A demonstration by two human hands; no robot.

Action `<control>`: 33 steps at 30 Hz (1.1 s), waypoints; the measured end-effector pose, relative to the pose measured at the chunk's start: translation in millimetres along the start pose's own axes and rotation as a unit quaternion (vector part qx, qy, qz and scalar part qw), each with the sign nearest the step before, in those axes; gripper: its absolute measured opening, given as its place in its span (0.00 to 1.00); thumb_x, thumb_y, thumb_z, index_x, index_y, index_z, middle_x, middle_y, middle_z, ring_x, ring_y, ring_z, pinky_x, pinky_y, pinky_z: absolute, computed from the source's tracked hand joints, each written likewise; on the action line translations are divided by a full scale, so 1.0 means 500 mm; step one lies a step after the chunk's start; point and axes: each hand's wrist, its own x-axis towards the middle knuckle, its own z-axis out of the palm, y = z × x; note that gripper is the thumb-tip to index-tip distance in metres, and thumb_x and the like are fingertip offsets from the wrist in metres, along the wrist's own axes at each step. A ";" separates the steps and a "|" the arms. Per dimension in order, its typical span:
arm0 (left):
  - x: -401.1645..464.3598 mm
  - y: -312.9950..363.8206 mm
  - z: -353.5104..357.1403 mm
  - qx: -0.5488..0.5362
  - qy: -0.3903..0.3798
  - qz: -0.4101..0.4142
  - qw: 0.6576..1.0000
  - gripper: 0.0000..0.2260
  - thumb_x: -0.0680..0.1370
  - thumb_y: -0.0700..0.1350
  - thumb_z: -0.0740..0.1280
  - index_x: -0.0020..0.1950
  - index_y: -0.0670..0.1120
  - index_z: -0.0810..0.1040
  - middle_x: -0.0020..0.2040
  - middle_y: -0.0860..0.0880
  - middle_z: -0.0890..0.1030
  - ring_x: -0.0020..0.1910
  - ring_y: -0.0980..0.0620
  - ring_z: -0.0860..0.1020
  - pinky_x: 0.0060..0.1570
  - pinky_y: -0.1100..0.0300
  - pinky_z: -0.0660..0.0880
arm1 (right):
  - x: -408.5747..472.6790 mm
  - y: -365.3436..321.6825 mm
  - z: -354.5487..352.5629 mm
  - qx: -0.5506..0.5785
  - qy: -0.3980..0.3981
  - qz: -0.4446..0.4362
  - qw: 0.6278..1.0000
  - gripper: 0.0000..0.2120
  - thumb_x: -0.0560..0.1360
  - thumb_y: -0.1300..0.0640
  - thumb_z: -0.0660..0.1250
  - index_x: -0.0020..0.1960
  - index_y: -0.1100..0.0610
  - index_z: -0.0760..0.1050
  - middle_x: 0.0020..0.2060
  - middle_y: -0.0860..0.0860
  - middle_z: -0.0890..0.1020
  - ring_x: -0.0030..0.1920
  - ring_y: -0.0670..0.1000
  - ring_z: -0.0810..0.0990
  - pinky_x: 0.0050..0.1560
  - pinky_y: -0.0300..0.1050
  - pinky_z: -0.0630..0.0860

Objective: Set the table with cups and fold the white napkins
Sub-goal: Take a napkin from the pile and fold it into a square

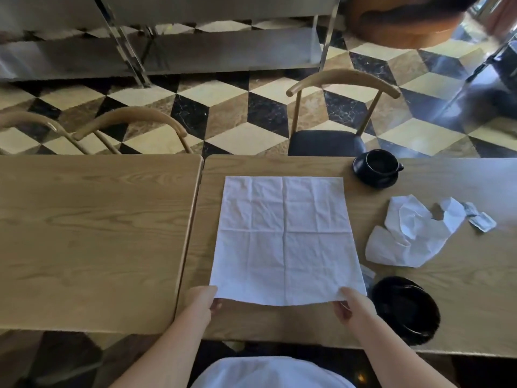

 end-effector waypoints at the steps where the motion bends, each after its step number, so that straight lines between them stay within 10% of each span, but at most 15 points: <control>1: 0.002 -0.006 -0.004 -0.003 0.007 0.010 1.000 0.03 0.78 0.34 0.68 0.45 0.35 0.79 0.39 0.38 0.81 0.30 0.44 0.77 0.29 0.55 0.74 | 0.001 0.006 -0.007 -0.017 0.005 -0.010 1.000 0.06 0.76 0.66 0.66 0.52 0.62 0.73 0.32 0.57 0.74 0.27 0.54 0.71 0.21 0.39 0.66; 11: -0.034 0.098 -0.011 -0.117 -0.050 0.174 0.976 0.10 0.77 0.35 0.66 0.57 0.44 0.79 0.48 0.40 0.83 0.42 0.44 0.86 0.45 0.48 0.82 | -0.044 -0.102 0.005 -0.064 0.041 -0.230 0.970 0.25 0.74 0.66 0.68 0.70 0.58 0.68 0.42 0.58 0.82 0.32 0.52 0.79 0.33 0.45 0.77; 19: -0.042 0.311 0.031 -0.189 -0.162 0.211 0.945 0.12 0.76 0.26 0.54 0.50 0.32 0.76 0.44 0.37 0.86 0.45 0.42 0.87 0.42 0.57 0.85 | -0.035 -0.322 0.074 -0.158 -0.106 -0.285 0.939 0.06 0.80 0.65 0.64 0.55 0.63 0.79 0.51 0.58 0.86 0.53 0.55 0.84 0.53 0.48 0.80; 23: -0.011 0.381 0.074 -0.027 -0.075 0.265 0.961 0.04 0.78 0.39 0.70 0.51 0.40 0.81 0.41 0.46 0.84 0.39 0.50 0.81 0.39 0.59 0.77 | 0.006 -0.413 0.134 -0.303 -0.088 -0.328 0.890 0.07 0.79 0.56 0.70 0.48 0.59 0.82 0.43 0.57 0.87 0.42 0.51 0.83 0.43 0.43 0.77; 33: 0.110 0.489 0.177 0.085 0.004 0.265 0.960 0.09 0.74 0.49 0.68 0.46 0.43 0.79 0.46 0.44 0.83 0.45 0.45 0.80 0.47 0.49 0.76 | 0.173 -0.518 0.274 -0.441 -0.022 -0.362 0.821 0.15 0.77 0.47 0.71 0.46 0.60 0.79 0.34 0.50 0.77 0.32 0.50 0.72 0.31 0.43 0.66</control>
